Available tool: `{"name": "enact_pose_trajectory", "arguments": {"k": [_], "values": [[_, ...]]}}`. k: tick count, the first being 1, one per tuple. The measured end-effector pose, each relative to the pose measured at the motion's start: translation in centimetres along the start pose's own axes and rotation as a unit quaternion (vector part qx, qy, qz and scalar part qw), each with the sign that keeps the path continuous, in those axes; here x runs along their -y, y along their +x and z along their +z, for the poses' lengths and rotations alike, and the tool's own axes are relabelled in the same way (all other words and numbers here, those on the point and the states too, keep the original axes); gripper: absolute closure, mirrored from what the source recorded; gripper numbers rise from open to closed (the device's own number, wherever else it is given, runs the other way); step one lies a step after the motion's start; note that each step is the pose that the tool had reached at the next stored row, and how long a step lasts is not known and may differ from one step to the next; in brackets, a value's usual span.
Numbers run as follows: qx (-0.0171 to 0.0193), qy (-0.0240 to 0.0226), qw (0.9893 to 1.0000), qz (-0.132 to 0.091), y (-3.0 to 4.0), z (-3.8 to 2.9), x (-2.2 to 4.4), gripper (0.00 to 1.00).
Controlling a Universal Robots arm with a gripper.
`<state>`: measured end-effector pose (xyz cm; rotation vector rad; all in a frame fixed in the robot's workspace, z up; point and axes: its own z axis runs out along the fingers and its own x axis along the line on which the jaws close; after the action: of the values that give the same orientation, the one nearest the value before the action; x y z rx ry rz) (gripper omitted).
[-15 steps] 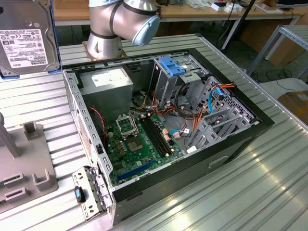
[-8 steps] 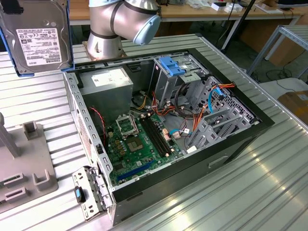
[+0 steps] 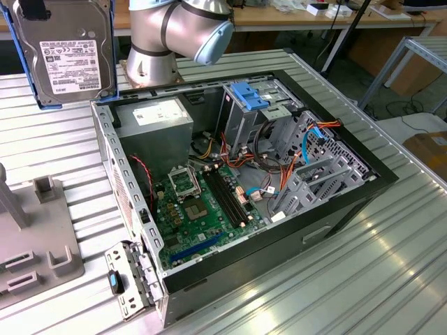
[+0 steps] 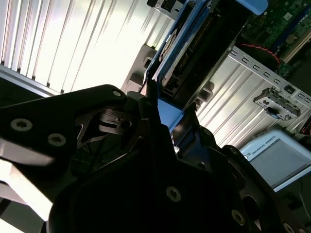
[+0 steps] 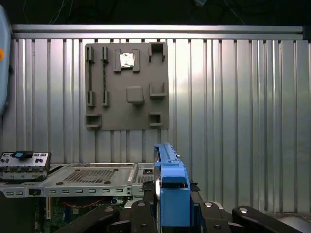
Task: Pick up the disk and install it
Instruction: 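Pick up the disk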
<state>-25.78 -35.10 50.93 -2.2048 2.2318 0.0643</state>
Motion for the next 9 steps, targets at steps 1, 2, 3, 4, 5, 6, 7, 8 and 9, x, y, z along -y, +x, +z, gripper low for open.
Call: {"name": "enact_pose_trajectory", "arguments": {"k": [1, 2, 3, 4, 5, 6, 7, 8, 9], "values": [[0.0, 0.0, 1.0, 0.0, 0.0, 0.0, 0.17, 0.63], [0.0, 0.0, 1.0, 0.0, -0.01, -0.01, 0.52, 0.63], [0.0, 0.0, 1.0, 0.0, -0.01, -0.02, 0.88, 0.63], [0.0, 0.0, 1.0, 0.0, -0.02, -0.02, 1.1, 0.63], [0.0, 0.0, 1.0, 0.0, -0.02, -0.03, 1.38, 0.63], [0.0, 0.0, 1.0, 0.0, -0.02, -0.03, 1.67, 0.63], [0.0, 0.0, 1.0, 0.0, -0.02, -0.04, 1.91, 0.63], [0.0, 0.0, 1.0, 0.0, -0.03, -0.05, 2.29, 0.63], [0.0, -0.0001, 1.0, 0.0, -0.04, -0.06, 2.85, 0.63]]}}
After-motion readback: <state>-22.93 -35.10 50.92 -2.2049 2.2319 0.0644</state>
